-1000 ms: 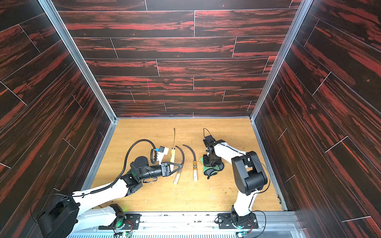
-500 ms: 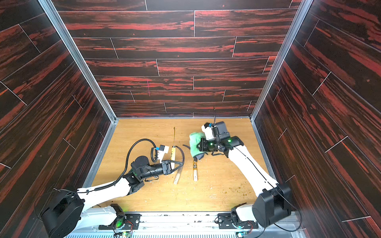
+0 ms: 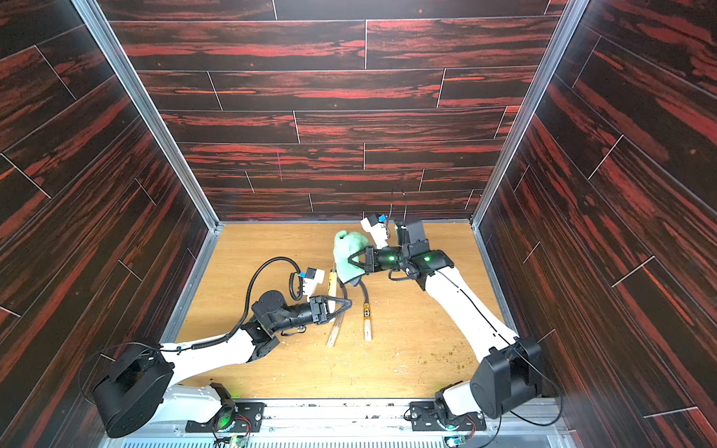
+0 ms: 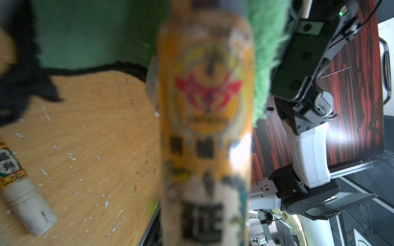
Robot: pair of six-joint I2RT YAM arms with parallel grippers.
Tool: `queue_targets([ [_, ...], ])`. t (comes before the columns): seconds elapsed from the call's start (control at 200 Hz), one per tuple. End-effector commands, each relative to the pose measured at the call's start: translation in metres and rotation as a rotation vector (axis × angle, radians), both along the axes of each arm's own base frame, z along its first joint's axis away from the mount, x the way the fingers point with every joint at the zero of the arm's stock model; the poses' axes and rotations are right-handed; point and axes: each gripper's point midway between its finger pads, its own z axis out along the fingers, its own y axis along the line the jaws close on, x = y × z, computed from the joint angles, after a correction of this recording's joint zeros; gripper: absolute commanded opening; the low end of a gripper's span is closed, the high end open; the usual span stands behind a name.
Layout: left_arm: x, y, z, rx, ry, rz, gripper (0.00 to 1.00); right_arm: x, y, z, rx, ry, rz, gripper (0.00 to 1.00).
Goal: Wipe small sickles with rags
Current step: Wipe the small sickle.
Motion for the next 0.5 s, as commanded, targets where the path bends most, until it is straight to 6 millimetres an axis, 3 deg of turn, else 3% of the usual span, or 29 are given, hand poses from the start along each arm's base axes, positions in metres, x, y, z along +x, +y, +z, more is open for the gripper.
queue_targets([
  [0.0, -0.001, -0.007, 0.026, -0.058, -0.066, -0.025, 0.0, 0.0, 0.016, 0.012, 0.045, -0.043, 0.075, 0.0],
  [0.17, -0.002, -0.015, 0.03, -0.072, -0.065, -0.053, 0.0, 0.007, 0.024, 0.01, 0.055, -0.037, 0.091, 0.0],
  [0.491, -0.011, -0.026, 0.036, -0.067, -0.09, -0.095, 0.0, 0.043, 0.041, 0.003, 0.073, -0.01, 0.073, 0.0],
])
